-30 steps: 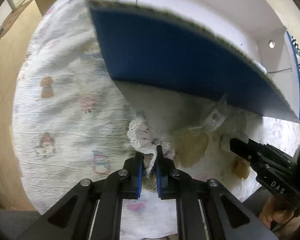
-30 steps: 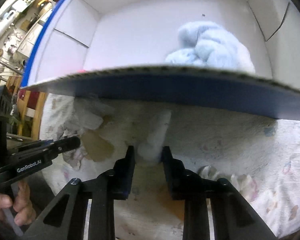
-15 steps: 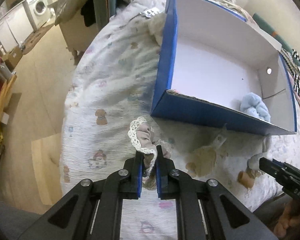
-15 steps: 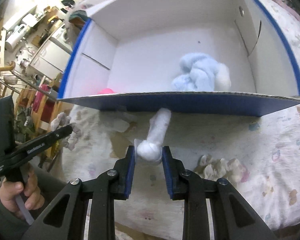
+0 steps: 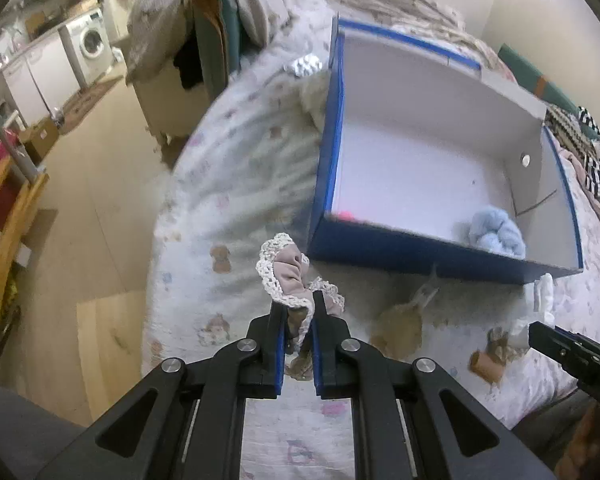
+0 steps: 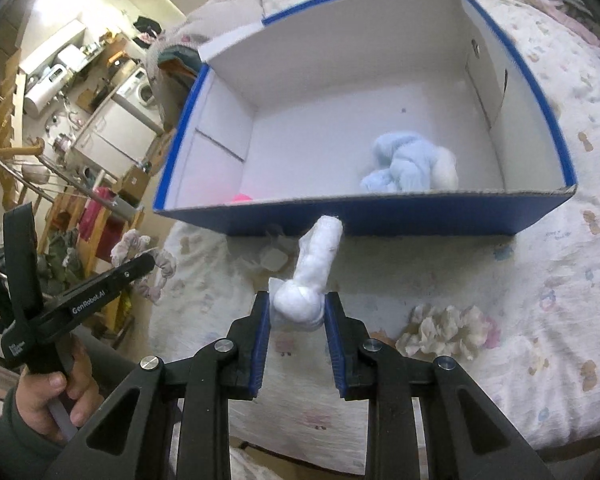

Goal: Organize soft objects
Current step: 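Carry the scrunchie with the left tool while the right tool carries the sock over the box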

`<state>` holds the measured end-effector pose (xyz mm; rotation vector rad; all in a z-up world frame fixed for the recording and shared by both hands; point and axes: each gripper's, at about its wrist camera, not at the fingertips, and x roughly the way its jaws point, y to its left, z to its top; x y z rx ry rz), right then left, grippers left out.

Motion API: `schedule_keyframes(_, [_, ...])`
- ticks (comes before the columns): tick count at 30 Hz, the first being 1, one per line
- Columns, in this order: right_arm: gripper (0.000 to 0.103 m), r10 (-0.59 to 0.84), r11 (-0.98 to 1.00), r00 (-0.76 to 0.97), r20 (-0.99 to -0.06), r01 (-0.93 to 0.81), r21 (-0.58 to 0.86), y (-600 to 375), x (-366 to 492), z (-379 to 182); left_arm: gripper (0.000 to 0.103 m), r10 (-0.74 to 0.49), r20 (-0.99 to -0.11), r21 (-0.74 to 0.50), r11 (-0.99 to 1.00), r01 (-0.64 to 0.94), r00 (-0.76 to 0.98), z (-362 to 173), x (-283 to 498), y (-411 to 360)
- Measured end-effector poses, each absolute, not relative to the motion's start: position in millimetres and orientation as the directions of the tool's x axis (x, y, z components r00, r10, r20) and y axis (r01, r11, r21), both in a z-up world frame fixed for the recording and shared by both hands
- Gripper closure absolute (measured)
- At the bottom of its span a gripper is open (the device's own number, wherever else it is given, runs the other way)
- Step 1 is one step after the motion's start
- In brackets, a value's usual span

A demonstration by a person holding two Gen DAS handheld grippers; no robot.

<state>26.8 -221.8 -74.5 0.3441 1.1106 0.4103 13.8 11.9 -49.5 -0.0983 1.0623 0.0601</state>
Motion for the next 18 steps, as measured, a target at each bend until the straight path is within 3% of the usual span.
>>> schedule_keyframes(8, [0.074, 0.501, 0.860, 0.489, -0.714, -0.187, 0.476, -232.8, 23.3, -37.3, 0.093, -0.048, -0.805, -0.096, 0.994, -0.050, 0.591, 3.8, 6.9, -1.1])
schedule_keyframes(18, [0.074, 0.496, 0.854, 0.593, -0.635, -0.201, 0.479, -247.5, 46.3, -0.2, 0.093, -0.051, -0.735, -0.060, 0.998, 0.010, 0.676, 53.9, 38.8, -21.3])
